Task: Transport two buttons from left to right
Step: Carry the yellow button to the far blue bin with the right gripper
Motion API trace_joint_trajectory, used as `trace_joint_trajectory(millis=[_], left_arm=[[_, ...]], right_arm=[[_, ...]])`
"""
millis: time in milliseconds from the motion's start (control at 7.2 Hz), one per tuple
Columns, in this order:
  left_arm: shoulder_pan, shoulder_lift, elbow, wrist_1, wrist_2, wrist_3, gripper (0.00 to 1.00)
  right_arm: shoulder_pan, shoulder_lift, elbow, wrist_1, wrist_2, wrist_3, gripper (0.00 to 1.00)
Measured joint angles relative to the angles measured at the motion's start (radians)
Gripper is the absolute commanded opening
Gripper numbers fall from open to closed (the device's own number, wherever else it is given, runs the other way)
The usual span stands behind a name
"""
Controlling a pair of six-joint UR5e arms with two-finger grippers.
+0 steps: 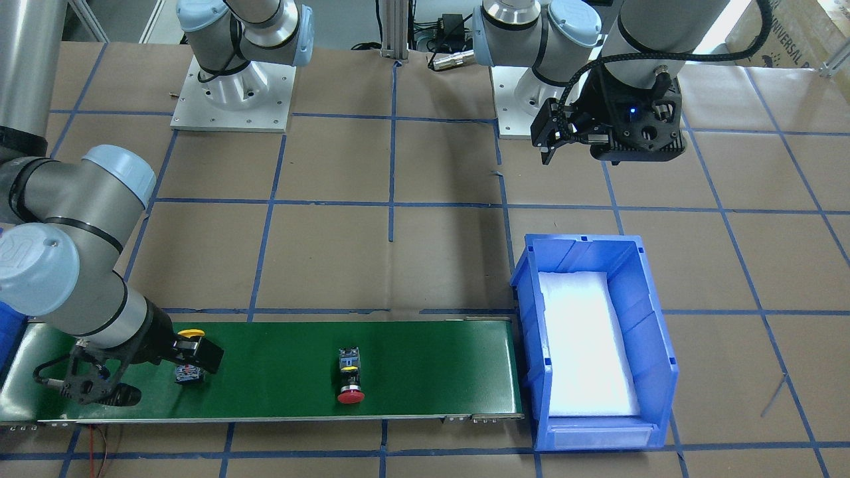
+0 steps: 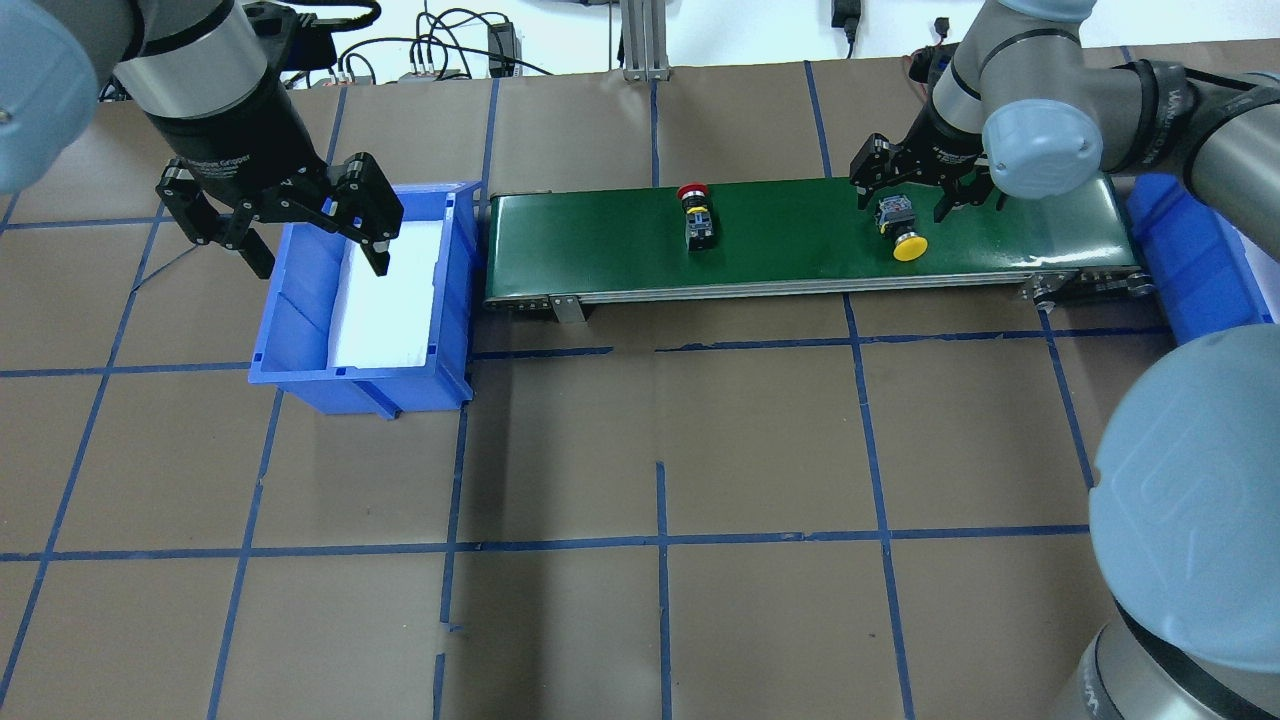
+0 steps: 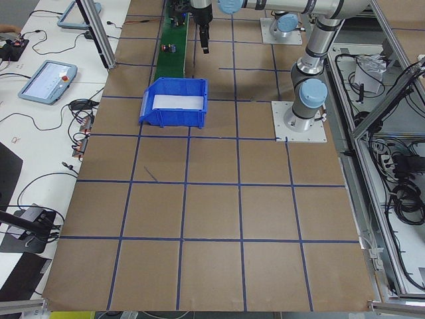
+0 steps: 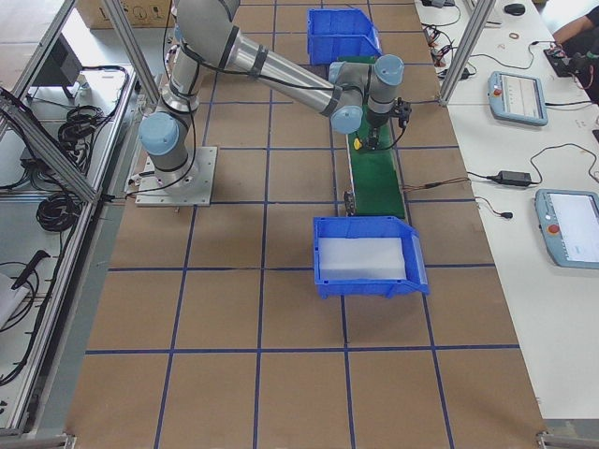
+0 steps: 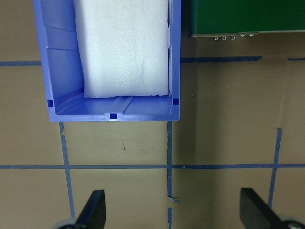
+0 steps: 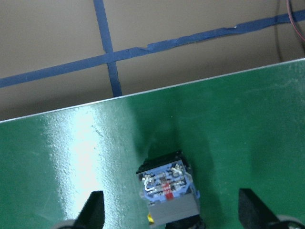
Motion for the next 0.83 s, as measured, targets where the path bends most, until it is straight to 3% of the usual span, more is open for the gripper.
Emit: trace_joint_trajectory(millis=[139,278,556,833], left_arm=[[0.0,0.0,0.0,0.0,-0.001,0.0,1.0],[0.001,0.0,0.0,0.001,-0.001,0.0,1.0],[0.001,-0.001,0.0,0.001,-0.003,0.0,1.0],[0.002,0.0,0.0,0.001,-0.001,0.0,1.0]], right_arm=[[0.0,0.0,0.009,-0.002,-0.003,-0.034,0.1],[0.0,-0.003,0.015,0.0,-0.01,-0.074,0.04],[-0.003,-0.015,0.016,0.02,-0.049,-0.111,0.03],[-0.011,-0.083,-0.025,0.126,-0.067,-0.126,0.03]])
